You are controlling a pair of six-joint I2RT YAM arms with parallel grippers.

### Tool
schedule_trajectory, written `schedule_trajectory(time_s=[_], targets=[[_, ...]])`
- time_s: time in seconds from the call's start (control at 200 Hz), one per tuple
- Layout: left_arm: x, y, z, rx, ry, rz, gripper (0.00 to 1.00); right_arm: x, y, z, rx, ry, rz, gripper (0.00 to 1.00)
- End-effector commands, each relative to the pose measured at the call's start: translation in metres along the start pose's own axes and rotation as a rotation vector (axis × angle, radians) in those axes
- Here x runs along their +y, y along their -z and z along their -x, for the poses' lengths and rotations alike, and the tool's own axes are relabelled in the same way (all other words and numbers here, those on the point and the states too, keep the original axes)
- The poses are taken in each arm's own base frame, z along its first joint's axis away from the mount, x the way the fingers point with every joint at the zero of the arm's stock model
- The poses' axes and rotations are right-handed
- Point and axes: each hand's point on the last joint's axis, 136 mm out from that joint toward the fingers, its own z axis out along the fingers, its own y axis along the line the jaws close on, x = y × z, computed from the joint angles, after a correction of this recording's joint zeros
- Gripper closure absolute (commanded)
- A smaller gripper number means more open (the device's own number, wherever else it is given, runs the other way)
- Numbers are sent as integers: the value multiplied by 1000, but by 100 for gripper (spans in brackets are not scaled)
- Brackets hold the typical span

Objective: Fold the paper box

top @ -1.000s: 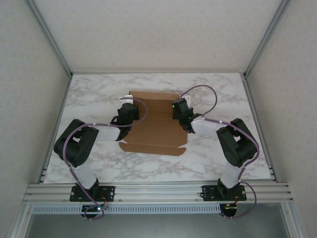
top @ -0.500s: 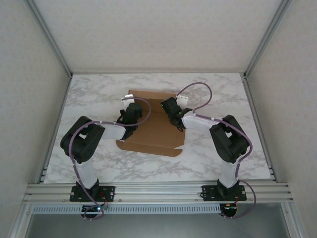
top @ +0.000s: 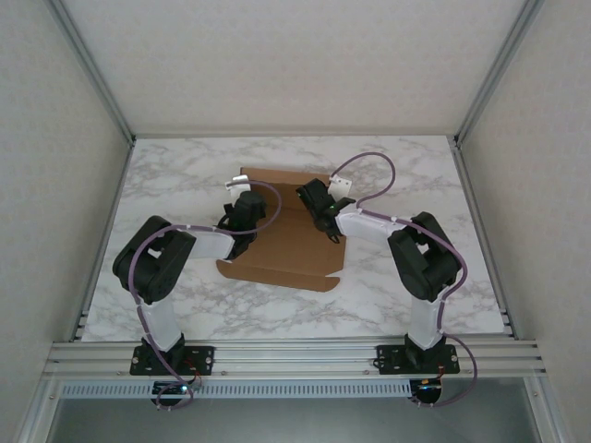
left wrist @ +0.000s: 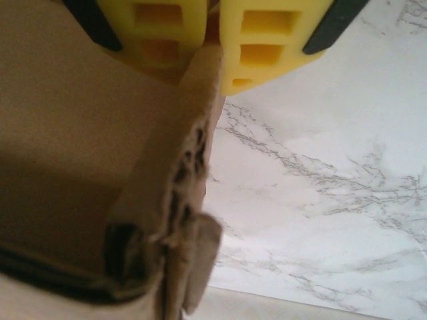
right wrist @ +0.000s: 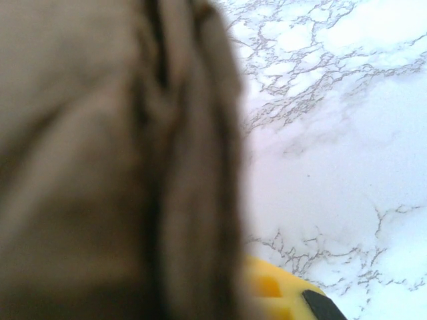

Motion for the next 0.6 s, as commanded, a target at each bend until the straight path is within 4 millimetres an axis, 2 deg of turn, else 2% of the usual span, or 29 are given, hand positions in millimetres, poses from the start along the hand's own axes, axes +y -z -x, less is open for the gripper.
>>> schedule_trajectory(time_s=[0.0,0.085,0.26,0.31,0.375,0.491,0.596], targets=[[0,4,-4,21,28,-26,80,-15,-5,-8,33,-15,-10,93],[3,7,0,15,39,-30,68,-19,-4,-6,23,-13,-16,90],[-2,14,9,12,70,-72,54,-23,1,1,9,-25,-19,82],[-4,17,12,13,82,-87,50,-23,4,4,6,-34,-14,72],[-5,22,18,5,103,-103,48,-23,9,7,-1,-39,-1,65],[-4,32,29,-7,137,-122,45,-22,17,15,-14,-29,27,46],[-3,43,43,-9,171,-130,45,-21,24,19,-23,5,66,32]])
